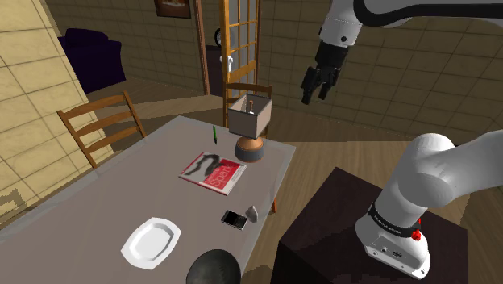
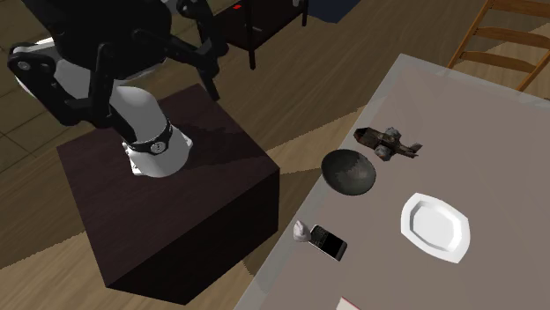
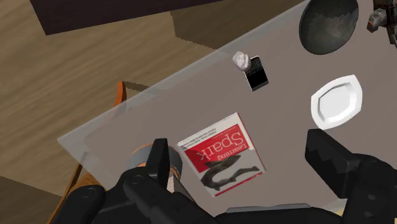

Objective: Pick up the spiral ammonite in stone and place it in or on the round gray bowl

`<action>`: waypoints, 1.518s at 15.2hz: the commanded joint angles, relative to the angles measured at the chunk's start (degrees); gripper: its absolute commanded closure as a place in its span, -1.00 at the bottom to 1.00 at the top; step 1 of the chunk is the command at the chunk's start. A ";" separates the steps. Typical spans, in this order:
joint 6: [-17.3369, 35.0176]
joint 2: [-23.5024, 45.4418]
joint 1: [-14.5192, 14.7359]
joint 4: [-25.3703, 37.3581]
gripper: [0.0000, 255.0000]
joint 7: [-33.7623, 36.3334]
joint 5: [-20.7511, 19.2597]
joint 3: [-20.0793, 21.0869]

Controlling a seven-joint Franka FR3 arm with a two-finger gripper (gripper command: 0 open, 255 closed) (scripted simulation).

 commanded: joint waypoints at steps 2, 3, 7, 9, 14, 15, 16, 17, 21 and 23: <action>1.73 0.54 0.21 -1.34 -1.00 0.41 0.23 0.69; 3.49 1.16 0.43 -2.62 -1.00 0.82 0.46 1.39; 10.75 4.56 1.35 -7.09 -1.00 2.49 1.39 4.23; 14.54 6.84 1.81 -8.92 -1.00 3.37 1.82 5.67; 24.37 14.25 2.81 -12.19 -1.00 5.78 2.57 9.29; 26.38 16.02 2.96 -12.61 -1.00 6.31 2.62 10.03; 28.40 17.88 3.07 -12.95 -1.00 6.87 2.63 10.78; 30.42 19.83 3.15 -13.21 -1.00 7.46 2.58 11.52; 38.43 28.46 3.10 -13.41 -1.00 10.33 1.51 14.52; 42.29 33.19 2.81 -13.01 -1.00 12.22 0.23 16.00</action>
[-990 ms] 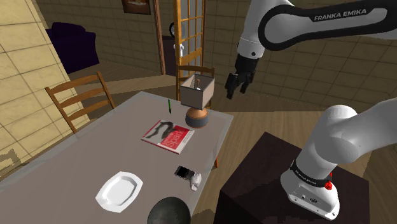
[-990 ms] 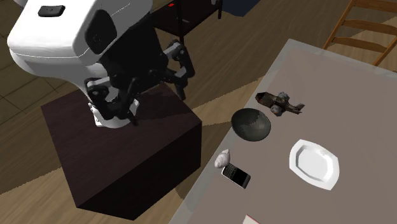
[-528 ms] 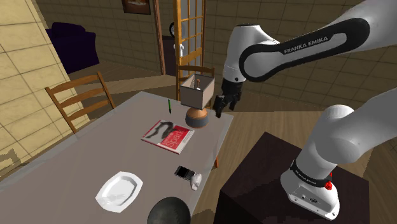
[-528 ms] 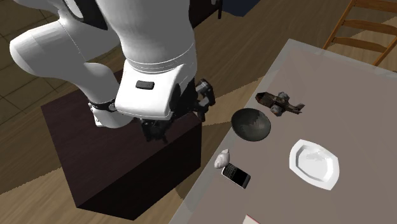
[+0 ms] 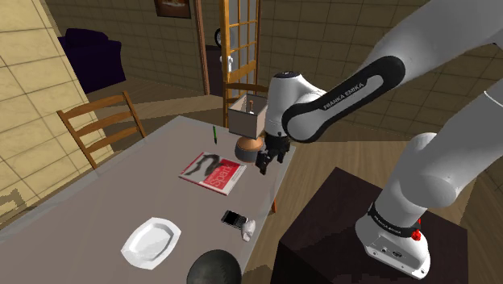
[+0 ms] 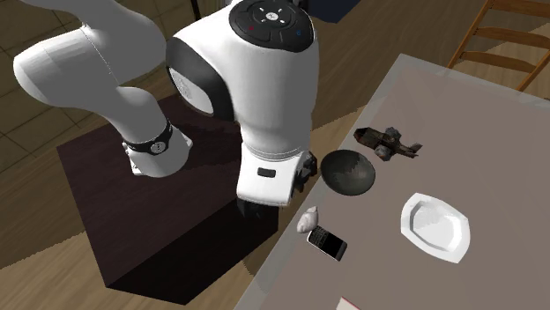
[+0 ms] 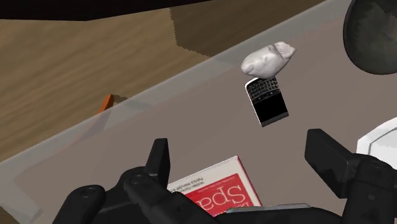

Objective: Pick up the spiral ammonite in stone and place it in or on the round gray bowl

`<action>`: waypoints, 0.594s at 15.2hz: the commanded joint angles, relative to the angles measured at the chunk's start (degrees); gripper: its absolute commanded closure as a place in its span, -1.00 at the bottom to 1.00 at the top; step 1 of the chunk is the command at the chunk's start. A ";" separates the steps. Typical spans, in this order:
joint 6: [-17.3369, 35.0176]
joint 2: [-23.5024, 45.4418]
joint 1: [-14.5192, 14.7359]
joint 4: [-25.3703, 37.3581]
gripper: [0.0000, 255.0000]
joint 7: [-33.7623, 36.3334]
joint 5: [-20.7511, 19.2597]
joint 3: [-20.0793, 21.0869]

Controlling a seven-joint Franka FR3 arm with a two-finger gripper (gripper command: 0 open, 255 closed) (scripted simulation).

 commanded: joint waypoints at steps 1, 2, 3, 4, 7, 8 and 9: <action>3.91 5.43 -0.44 1.08 -1.00 2.13 -1.69 1.48; 5.73 7.94 -0.66 1.48 -1.00 3.39 -2.82 2.14; 7.48 10.50 -0.89 1.97 -1.00 4.81 -4.19 2.74; 9.16 13.11 -1.07 2.54 -1.00 6.40 -5.83 3.22; 13.58 21.10 -1.00 4.79 -1.00 12.17 -12.20 3.62; 14.83 23.78 -0.61 5.73 -1.00 14.30 -14.64 3.27; 15.95 26.44 0.03 6.75 -1.00 16.43 -17.07 2.67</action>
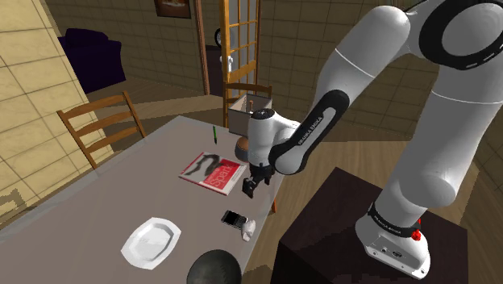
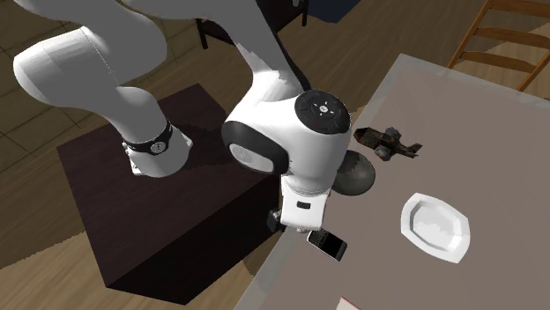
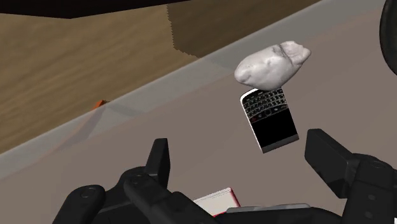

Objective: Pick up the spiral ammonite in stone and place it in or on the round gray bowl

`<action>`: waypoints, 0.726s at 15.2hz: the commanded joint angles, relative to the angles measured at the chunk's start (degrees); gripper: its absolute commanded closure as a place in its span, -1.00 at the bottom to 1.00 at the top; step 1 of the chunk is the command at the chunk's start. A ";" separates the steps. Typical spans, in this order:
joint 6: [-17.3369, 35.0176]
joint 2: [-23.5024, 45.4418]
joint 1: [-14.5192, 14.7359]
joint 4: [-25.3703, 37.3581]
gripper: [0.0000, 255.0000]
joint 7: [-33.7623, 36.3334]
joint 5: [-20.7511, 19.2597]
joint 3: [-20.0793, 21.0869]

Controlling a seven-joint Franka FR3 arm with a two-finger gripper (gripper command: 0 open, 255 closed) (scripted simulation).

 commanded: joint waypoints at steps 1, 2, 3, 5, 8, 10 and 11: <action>2.39 5.88 1.17 2.49 -1.00 4.41 -5.30 -1.33; 3.33 8.46 2.29 3.67 -1.00 6.30 -7.41 -2.39; 4.17 11.00 3.42 4.93 -1.00 8.09 -9.38 -3.45; 5.68 15.95 5.98 7.62 -1.00 11.07 -12.50 -5.75; 7.34 19.00 7.62 8.87 -1.00 12.45 -14.05 -7.53; 8.58 20.71 8.38 9.37 -1.00 13.18 -14.98 -8.55; 9.19 21.57 8.76 9.64 -1.00 13.52 -15.41 -9.05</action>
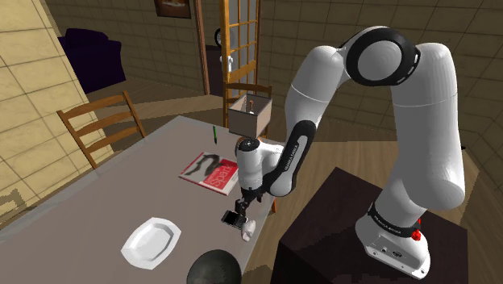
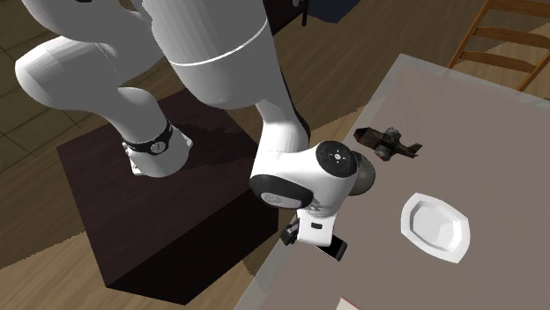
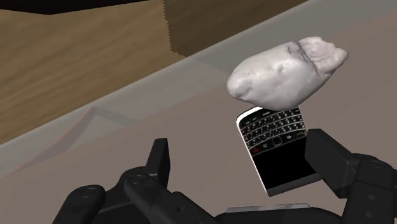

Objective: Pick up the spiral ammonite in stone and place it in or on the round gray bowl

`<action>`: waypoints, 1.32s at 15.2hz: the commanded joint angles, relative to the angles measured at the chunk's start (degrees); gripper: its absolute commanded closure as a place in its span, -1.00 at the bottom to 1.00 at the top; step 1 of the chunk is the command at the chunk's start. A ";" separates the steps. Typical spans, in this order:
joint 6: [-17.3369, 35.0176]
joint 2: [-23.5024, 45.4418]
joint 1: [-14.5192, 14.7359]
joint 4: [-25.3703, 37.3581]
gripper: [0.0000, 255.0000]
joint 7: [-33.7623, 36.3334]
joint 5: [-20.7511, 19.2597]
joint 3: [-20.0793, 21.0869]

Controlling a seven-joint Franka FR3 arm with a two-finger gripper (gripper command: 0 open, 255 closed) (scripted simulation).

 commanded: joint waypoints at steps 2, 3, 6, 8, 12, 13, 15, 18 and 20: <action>1.91 2.72 1.19 0.90 -1.00 1.06 -1.33 -1.58; 2.25 3.22 1.42 1.08 -1.00 1.23 -1.53 -1.87; 2.25 3.22 1.43 1.07 -1.00 1.22 -1.52 -1.88; 2.25 3.22 1.43 1.08 -1.00 1.22 -1.52 -1.88; 2.24 3.21 1.42 1.08 1.00 1.21 -1.52 -1.87; 2.24 3.21 1.42 1.08 1.00 1.21 -1.52 -1.87; 2.24 3.21 1.42 1.08 1.00 1.21 -1.52 -1.87; 2.24 3.21 1.42 1.08 1.00 1.21 -1.52 -1.87; 2.24 3.21 1.42 1.08 1.00 1.21 -1.52 -1.87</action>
